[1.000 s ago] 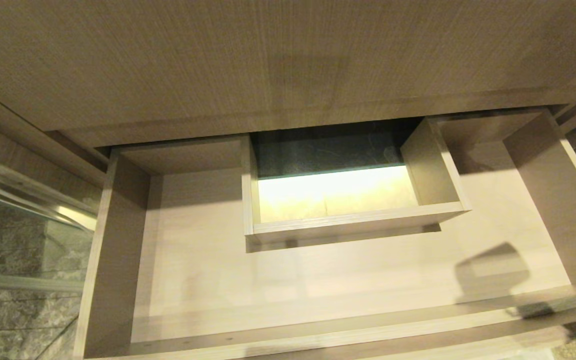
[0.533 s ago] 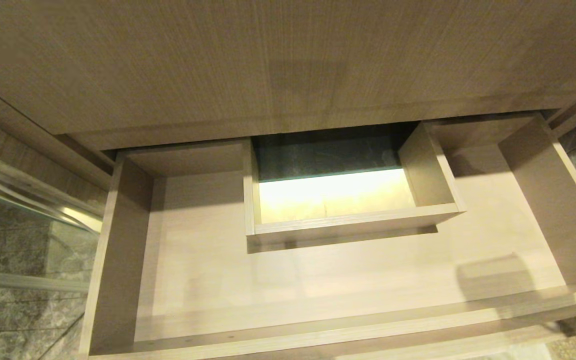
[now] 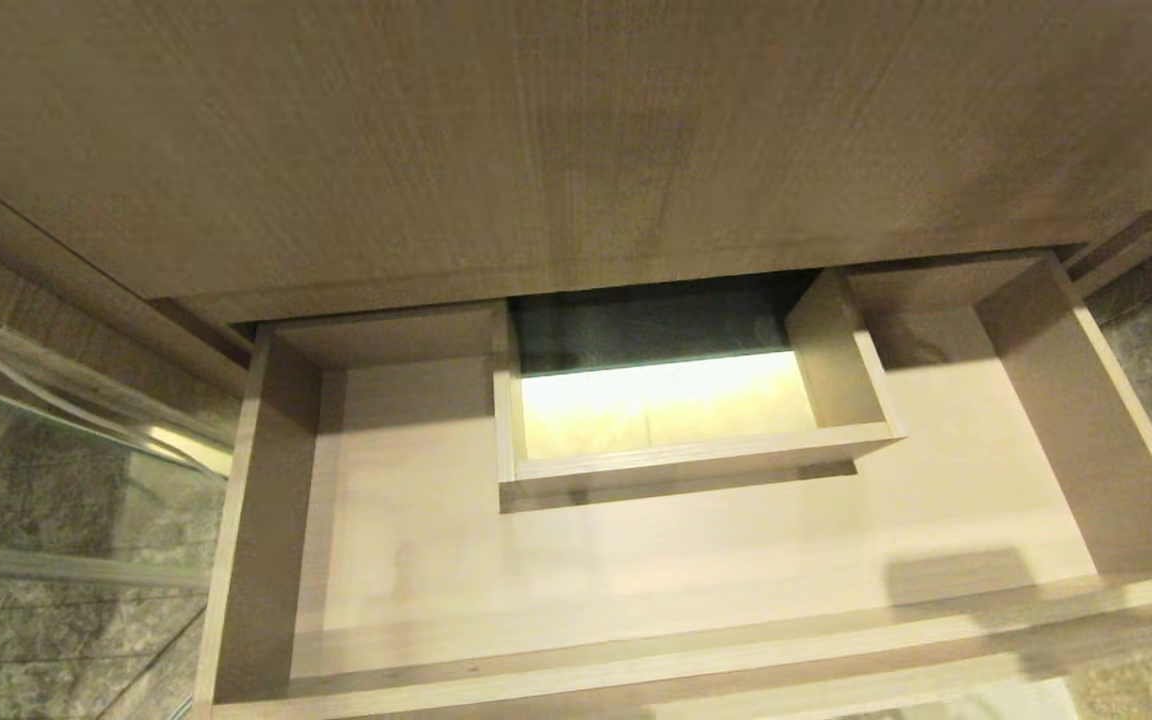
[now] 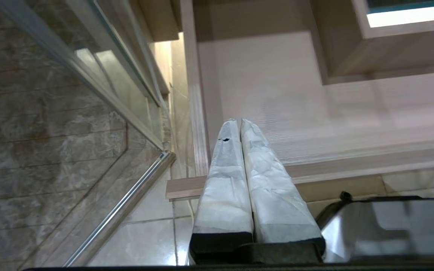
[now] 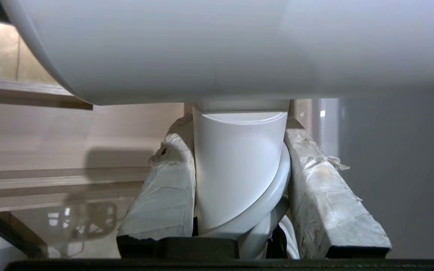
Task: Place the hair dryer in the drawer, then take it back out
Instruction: Place it on the countertop
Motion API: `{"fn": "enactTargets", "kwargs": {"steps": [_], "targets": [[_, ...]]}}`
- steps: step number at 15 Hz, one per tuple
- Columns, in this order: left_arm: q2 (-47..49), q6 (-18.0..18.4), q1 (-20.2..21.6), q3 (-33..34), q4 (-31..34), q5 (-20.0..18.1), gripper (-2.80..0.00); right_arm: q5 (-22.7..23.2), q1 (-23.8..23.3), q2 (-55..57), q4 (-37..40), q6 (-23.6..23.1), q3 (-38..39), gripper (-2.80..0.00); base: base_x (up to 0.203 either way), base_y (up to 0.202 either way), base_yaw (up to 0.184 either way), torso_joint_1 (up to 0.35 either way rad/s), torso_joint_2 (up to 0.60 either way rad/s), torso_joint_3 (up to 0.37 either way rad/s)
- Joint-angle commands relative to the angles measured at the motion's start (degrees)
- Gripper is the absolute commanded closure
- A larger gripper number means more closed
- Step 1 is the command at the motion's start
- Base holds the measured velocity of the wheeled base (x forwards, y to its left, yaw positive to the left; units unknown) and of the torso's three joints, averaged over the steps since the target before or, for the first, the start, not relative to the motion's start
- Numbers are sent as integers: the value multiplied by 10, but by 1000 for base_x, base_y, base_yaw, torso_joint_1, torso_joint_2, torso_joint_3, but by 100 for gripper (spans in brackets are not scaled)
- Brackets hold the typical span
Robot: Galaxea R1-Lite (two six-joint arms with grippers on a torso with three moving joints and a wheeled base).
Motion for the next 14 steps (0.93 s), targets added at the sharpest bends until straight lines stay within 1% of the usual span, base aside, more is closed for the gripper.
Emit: {"fn": "enactTargets", "kwargs": {"steps": [1,4,5,6,8,11,14], "targets": [[0,0,0,0,0,0,0,6,-2,-11,7,-2,3,0,0,0,0,247,-504,-227],[0,0,0,0,0,0,0,9,-2,-14,1,-3,4,0,0,0,0,240,-477,-218],[0,0,0,0,0,0,0,9,-1,-13,0,-3,4,0,0,0,0,45,-464,-218],[1,0,0,0,0,0,0,9,-2,-10,0,-3,4,0,6,1,108,27,-496,-218],[1,0,0,0,0,0,0,8,-2,-7,1,-3,4,0,1,-8,164,209,-488,-217],[0,0,0,0,0,0,0,6,-2,-2,3,-4,6,0,2,-8,169,414,-476,-230],[0,0,0,0,0,0,0,2,-11,-2,12,-3,29,0,1,-7,140,128,-166,-77]]}}
